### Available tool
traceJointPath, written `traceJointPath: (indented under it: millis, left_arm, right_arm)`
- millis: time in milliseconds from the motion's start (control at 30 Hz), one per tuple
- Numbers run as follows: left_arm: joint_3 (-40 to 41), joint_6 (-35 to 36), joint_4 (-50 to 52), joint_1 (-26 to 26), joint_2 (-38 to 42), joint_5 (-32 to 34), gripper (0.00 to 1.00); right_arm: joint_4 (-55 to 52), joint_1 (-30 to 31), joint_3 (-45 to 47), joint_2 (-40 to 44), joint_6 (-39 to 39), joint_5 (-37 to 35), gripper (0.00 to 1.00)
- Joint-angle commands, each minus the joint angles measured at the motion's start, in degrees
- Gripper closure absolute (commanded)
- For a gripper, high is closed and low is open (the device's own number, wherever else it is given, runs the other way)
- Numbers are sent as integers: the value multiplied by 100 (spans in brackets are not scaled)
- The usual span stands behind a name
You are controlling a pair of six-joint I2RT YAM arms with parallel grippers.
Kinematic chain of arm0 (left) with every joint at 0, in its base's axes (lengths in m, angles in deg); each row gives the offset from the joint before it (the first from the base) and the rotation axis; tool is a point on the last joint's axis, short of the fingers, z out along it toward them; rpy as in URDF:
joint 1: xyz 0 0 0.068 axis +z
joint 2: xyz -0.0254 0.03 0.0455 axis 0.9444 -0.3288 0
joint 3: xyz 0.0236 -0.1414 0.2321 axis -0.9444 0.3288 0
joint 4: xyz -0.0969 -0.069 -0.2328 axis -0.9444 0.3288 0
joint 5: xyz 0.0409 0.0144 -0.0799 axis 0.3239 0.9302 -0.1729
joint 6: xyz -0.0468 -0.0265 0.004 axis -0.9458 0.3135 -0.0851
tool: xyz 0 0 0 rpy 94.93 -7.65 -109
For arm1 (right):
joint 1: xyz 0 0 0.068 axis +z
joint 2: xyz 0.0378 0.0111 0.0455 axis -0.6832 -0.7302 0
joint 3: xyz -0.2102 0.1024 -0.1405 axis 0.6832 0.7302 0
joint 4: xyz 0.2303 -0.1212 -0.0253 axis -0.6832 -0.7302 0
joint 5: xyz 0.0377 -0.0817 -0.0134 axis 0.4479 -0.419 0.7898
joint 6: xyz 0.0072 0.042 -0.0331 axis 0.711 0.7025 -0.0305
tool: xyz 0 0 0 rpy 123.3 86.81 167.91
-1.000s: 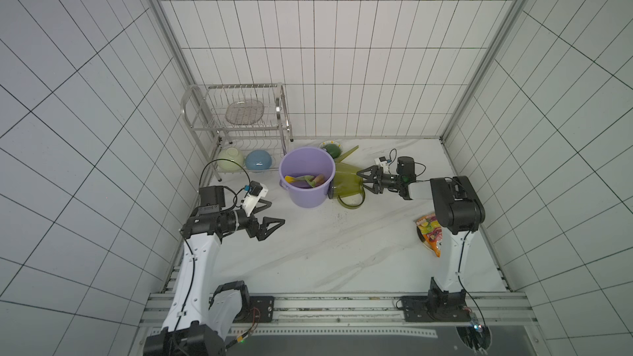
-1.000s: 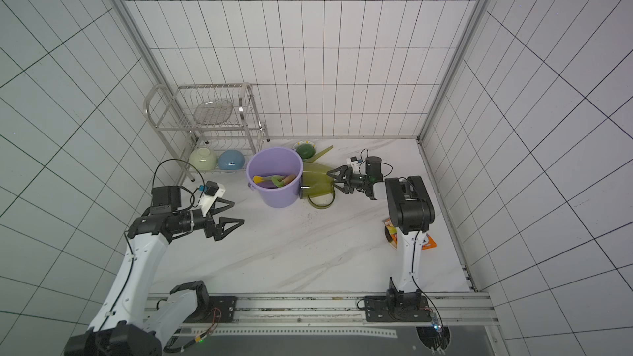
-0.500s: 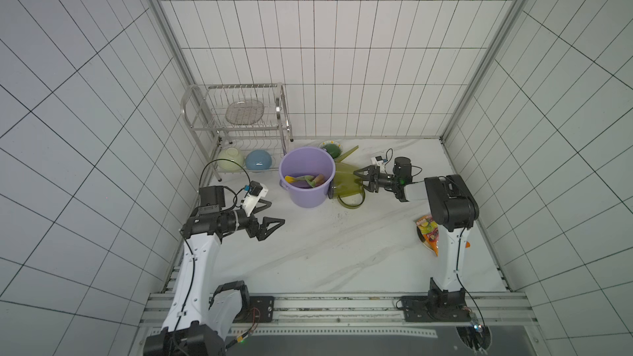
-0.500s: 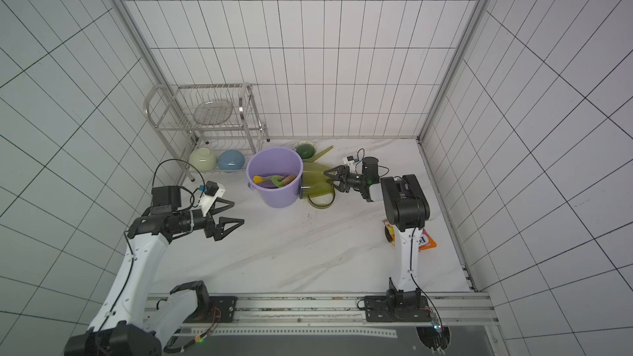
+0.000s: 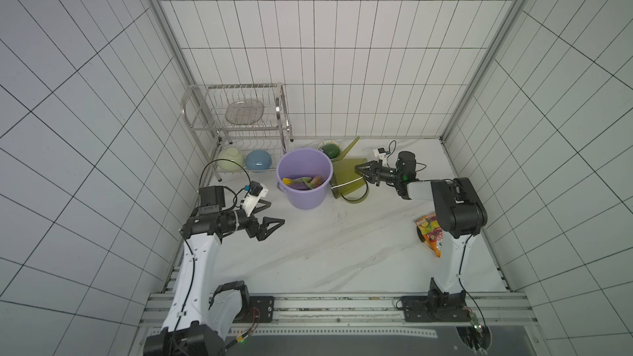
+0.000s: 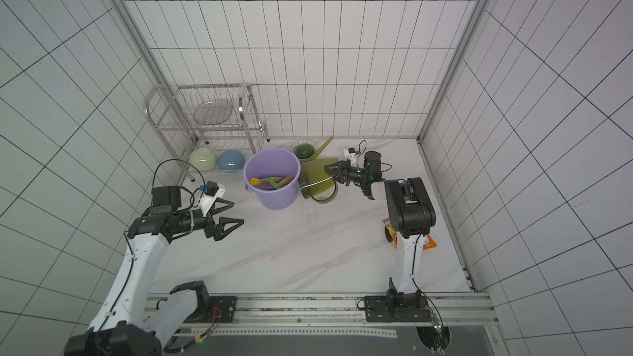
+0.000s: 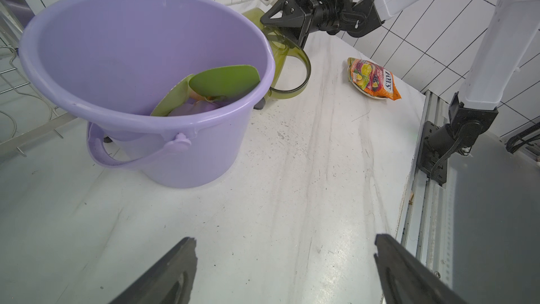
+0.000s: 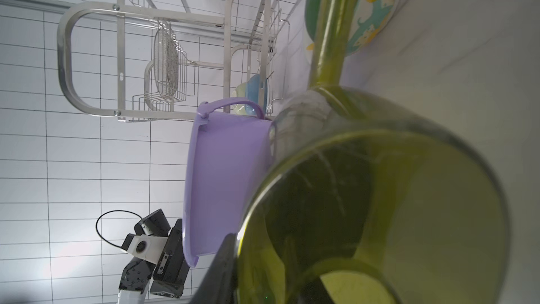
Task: Organize the gardening tools
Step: Adjust the gardening tool at the center of the board.
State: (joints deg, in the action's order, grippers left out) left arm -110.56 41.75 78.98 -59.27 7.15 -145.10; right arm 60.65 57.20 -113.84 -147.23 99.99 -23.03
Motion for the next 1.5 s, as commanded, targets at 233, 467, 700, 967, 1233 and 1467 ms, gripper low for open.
traceJointPath:
  millis: [233,467,700,967,1233,1467]
  left_arm:
    - [-34,-45,-144,25,-32,56,5]
    - [-36,-143,-241,22,-36,67,5]
    - [-26,-79,-190,20,-21,154,5]
    - [-8,-68,-197,25,-9,149,5]
    - [-3,-73,-162,25,34,144,5]
    - [-8,58,-14,25,108,225,5]
  right_arm:
    - [-5170,82,-867,1431,-3389,-1064,92]
    - [-7476,668,-1845,1722,-4696,-2584,96]
    - [-9117,1103,-2734,1467,-6067,-3266,96]
    - [-9712,1179,-3134,1373,-7651,-2995,95]
    - [-9914,1182,-3633,837,-8218,-2518,95]
    - [-10151,1178,-4108,387,-8479,-2500,94]
